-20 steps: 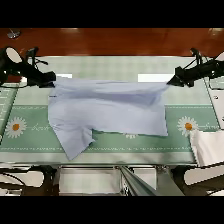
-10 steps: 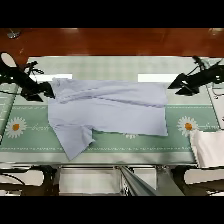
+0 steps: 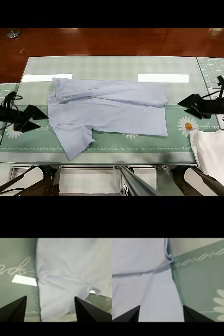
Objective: Fold the shirts.
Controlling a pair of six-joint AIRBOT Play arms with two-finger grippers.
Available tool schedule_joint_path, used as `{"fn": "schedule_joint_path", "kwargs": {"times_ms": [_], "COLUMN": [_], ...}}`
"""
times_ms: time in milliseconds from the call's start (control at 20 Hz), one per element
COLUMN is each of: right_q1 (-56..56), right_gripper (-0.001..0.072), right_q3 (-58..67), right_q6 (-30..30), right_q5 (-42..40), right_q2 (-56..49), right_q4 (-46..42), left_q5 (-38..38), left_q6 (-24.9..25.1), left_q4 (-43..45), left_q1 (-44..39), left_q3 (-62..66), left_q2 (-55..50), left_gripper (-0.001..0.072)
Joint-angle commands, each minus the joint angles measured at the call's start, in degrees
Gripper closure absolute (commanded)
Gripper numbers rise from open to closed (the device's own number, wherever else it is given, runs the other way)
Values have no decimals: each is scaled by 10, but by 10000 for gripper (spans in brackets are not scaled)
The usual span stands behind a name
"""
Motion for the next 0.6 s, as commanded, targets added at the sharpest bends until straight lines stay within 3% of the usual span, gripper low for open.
{"fn": "schedule_joint_path", "kwargs": {"times_ms": [0, 400, 550], "right_q1": [9, 14, -9], "right_gripper": [92, 92, 92], "right_q3": [-120, -133, -126], "right_q6": [-34, -11, 11], "right_q5": [-30, -16, -32], "right_q2": [85, 89, 89], "right_q4": [76, 75, 52], "left_q5": [41, 158, 171], "left_q6": [22, 130, 155], "left_q4": [-14, -194, -208], "left_q1": [39, -24, -56], "left_q3": [-116, -236, -238], "left_q2": [49, 55, 55], "left_gripper": [3, 3, 4]}}
